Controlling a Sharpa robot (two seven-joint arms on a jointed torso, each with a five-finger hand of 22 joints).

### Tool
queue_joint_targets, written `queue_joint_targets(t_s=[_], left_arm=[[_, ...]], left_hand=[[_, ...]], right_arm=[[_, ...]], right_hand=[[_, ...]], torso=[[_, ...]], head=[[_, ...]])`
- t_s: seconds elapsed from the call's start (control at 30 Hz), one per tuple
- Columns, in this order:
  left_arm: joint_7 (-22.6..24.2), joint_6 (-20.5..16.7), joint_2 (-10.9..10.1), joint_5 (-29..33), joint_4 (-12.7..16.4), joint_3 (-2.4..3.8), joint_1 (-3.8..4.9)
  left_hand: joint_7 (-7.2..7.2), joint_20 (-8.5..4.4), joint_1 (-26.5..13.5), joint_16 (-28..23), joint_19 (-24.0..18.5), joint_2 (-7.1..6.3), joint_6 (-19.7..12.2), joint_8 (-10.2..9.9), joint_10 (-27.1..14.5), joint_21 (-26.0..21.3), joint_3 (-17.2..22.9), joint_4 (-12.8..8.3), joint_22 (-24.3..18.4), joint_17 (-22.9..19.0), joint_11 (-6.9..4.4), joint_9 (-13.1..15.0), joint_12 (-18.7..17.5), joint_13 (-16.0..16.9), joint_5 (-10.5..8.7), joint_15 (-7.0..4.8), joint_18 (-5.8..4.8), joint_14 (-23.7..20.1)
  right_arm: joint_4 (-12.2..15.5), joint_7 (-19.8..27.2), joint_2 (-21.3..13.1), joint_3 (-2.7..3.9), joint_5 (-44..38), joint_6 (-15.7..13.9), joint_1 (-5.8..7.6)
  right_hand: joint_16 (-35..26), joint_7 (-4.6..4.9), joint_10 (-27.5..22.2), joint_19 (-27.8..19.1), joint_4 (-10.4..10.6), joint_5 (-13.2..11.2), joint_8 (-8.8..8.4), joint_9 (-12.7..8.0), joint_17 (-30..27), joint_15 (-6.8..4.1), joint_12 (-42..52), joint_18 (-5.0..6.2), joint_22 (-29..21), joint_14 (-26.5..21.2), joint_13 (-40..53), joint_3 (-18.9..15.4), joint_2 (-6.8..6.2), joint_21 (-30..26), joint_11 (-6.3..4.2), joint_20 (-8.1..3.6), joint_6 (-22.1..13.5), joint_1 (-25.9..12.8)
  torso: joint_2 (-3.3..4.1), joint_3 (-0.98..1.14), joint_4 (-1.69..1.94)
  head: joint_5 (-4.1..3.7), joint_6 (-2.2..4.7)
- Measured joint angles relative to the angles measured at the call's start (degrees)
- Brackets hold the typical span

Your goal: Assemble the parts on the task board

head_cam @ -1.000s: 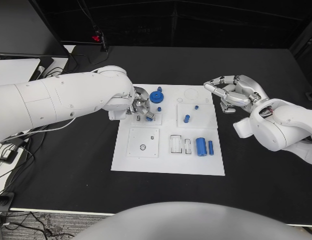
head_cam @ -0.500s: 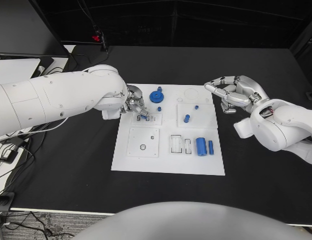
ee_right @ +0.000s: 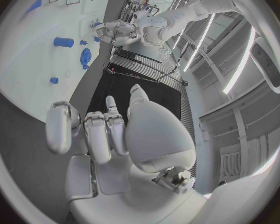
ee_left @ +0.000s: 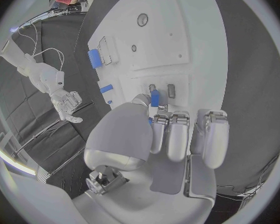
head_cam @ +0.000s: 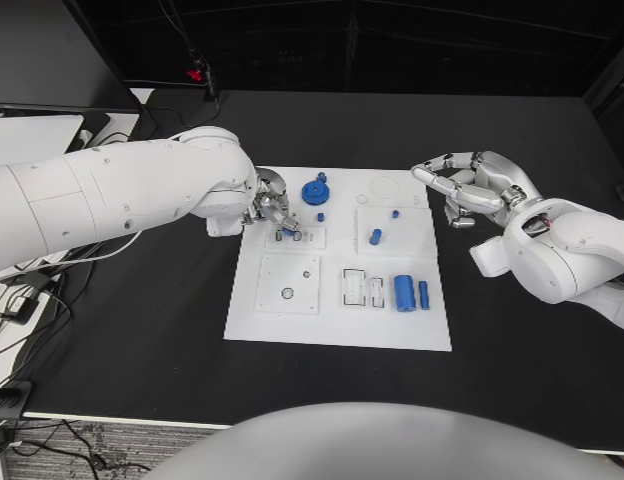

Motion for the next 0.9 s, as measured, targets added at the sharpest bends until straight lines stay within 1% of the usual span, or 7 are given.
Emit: queue_joint_targets(t_s=[0.17,0.4,0.63,0.9], left_arm=[[-0.3,0.1,0.3,0.3,-0.3,0.0,0.0],[-0.5,0.3,0.7,0.6,-0.4,-0.01,-0.07],[-0.8,0.9,1.0,0.7,-0.8,-0.01,-0.15],[-1.1,1.6,1.2,0.8,-1.3,0.01,-0.19]], left_hand=[[0.01,0.0,-0.3,0.0,0.0,0.31,0.0,-0.1,0.0,0.0,0.1,0.0,0.0,0.0,0.0,0.1,0.0,0.0,-0.44,0.02,0.0,0.0],[0.01,0.0,-0.3,0.0,0.0,0.31,0.0,-0.1,0.0,0.0,0.2,-0.1,0.0,0.0,-0.01,0.2,0.0,0.0,-0.88,0.04,0.0,0.0],[0.03,0.0,-0.6,0.0,0.0,0.61,0.0,-0.4,0.1,0.0,0.5,0.0,0.0,0.0,-0.06,0.4,0.1,0.0,-1.53,0.04,0.0,0.0],[0.12,0.0,-0.6,0.0,0.0,0.61,0.1,-0.4,0.1,0.0,0.5,0.0,0.0,0.0,-0.05,0.4,0.2,0.0,-1.55,0.05,0.0,0.0]], right_arm=[[0.0,0.0,0.0,0.0,0.0,0.0,0.0],[0.0,0.0,0.0,0.0,0.0,0.0,0.0],[0.0,0.0,0.0,0.0,0.0,0.0,0.0],[0.0,0.0,0.0,0.0,0.0,0.0,0.0]], right_hand=[[0.0,0.0,0.0,0.0,0.0,0.0,0.0,0.0,0.0,0.0,0.0,0.0,0.0,0.0,0.0,0.0,0.0,0.0,0.0,0.0,0.0,0.0],[0.0,0.0,0.0,0.0,0.2,0.0,0.0,0.0,0.0,0.0,0.0,0.0,0.0,0.0,0.0,-0.2,-0.01,0.0,0.0,0.0,0.0,0.0],[0.0,0.0,0.0,0.0,0.1,0.0,0.0,0.0,0.0,0.0,0.0,0.0,0.0,0.0,0.0,-0.3,-0.01,0.0,0.0,0.0,0.0,0.0],[0.0,0.0,0.0,0.0,0.0,0.0,0.0,0.0,0.0,0.0,0.0,0.0,0.0,0.0,0.0,-0.3,-0.01,0.0,0.0,0.0,0.0,0.0]], torso=[[-0.01,-0.01,-0.03],[-0.02,-0.01,-0.04],[-0.03,0.0,-0.06],[-0.04,0.0,-0.07]], head=[[-0.08,-0.11],[-0.23,-0.14],[-0.07,-0.14],[-0.09,-0.15]])
